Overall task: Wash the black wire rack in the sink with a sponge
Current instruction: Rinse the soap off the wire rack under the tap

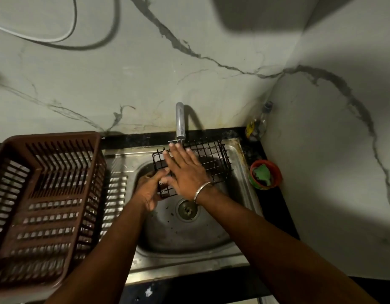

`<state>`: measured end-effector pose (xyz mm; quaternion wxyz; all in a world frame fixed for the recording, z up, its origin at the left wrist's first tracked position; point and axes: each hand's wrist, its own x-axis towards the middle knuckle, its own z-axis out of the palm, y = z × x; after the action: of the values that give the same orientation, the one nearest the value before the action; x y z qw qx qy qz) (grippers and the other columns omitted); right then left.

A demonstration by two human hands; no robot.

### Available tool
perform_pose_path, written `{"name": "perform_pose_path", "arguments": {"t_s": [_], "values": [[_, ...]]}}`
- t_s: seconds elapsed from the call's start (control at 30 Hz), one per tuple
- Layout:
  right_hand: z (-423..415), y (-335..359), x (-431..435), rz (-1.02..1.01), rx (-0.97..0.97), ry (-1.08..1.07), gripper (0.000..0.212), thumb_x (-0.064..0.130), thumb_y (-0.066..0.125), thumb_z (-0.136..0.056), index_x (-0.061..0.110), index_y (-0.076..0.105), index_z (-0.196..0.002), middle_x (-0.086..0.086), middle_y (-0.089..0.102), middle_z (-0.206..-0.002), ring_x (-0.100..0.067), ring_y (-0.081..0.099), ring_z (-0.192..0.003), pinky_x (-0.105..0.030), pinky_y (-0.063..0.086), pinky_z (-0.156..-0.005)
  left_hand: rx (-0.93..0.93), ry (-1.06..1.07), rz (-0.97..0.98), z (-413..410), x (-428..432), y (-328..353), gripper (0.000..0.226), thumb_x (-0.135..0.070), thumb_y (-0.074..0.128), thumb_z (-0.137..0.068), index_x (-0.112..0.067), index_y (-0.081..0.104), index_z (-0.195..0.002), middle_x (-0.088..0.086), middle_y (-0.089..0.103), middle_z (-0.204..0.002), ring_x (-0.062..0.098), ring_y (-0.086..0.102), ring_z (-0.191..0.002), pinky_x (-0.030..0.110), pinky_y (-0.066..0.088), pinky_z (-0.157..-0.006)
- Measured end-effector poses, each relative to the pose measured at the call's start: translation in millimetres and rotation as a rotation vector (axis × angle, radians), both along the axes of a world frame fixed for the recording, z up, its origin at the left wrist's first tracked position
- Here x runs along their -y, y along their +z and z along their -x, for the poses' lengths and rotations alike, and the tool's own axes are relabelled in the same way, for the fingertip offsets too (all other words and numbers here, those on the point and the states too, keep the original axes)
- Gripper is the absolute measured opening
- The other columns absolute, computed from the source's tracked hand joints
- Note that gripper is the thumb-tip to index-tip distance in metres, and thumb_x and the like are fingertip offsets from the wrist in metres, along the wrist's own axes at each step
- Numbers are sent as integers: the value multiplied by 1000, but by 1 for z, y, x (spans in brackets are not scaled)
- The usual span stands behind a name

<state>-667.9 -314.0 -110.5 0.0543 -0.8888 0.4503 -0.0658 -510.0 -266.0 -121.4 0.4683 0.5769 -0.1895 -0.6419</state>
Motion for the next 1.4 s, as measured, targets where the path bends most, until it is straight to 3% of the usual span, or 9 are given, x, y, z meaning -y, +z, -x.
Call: {"name": "perform_pose_path", "arguments": {"t_s": [0.23, 0.33, 0.47, 0.6, 0.73, 0.83, 0.97, 1.07, 1.4], "values": [[-5, 1, 6, 38, -2, -30, 82, 67, 16, -105, 19, -5, -167, -9, -15, -173, -31, -18, -160, -54, 2, -130, -29, 39, 24, 0, 2, -2, 76, -48, 99, -60, -18, 75, -125, 8, 79, -121, 35, 68, -124, 60, 53, -103], [-2, 1, 8, 32, 63, -168, 86, 70, 11, -102, 15, -8, -166, -15, -20, -172, -32, -22, -159, -53, -4, -130, -24, 69, 29, -6, 1, -2, 51, -37, 92, -73, -19, 77, -118, 7, 80, -120, 35, 67, -123, 52, 53, -94], [4, -5, 12, 58, 29, -120, 79, 63, 18, -107, 19, -7, -167, -11, -16, -173, -31, -19, -159, -56, 2, -130, -58, 116, 27, -14, -2, -5, 62, -31, 93, -70, -17, 73, -127, 10, 78, -124, 36, 69, -121, 61, 55, -100], [3, -6, 12, 82, 27, -67, 78, 59, 25, -107, 20, -6, -167, -14, -17, -173, -35, -20, -159, -58, 0, -129, -87, 147, 29, -21, -6, -8, 37, -15, 81, -89, -15, 72, -125, 5, 80, -109, 23, 73, -92, 40, 61, -70], [-1, -4, 19, 43, 100, -270, 72, 48, 25, -108, 20, -5, -167, -18, -11, -173, -36, -15, -160, -58, 2, -129, -109, 171, 11, -30, -9, -13, 22, -12, 78, -90, -18, 75, -111, 4, 77, -100, 24, 68, -85, 40, 56, -76], [-3, -8, 17, 90, 51, -78, 71, 47, 27, -107, 23, -1, -168, -15, -8, -174, -34, -12, -160, -59, 4, -129, -109, 171, 10, -34, -10, -16, 18, -12, 78, -90, -19, 75, -106, 5, 76, -98, 23, 68, -83, 41, 56, -77], [-5, -2, 28, 38, 150, -350, 73, 49, 23, -107, 22, -11, -166, -19, -12, -172, -38, -14, -159, -55, -2, -130, -90, 191, 25, -35, -8, -14, 16, -7, 75, -92, -15, 75, -106, 6, 79, -93, 21, 74, -74, 36, 63, -60], [-6, -4, 26, 87, 56, -108, 72, 48, 24, -106, 23, -3, -167, -15, 1, -174, -36, -5, -161, -56, -1, -130, -107, 200, 29, -36, -5, -16, 20, -10, 77, -91, -16, 76, -110, 6, 79, -95, 26, 73, -85, 40, 63, -70], [-2, -7, 22, 65, 112, -343, 76, 48, 24, -106, 17, -8, -167, -18, -16, -172, -35, -17, -160, -52, -6, -130, -114, 202, 20, -46, -8, -25, 37, -17, 84, -77, -14, 74, -113, 15, 75, -115, 35, 69, -105, 53, 56, -95]]}}
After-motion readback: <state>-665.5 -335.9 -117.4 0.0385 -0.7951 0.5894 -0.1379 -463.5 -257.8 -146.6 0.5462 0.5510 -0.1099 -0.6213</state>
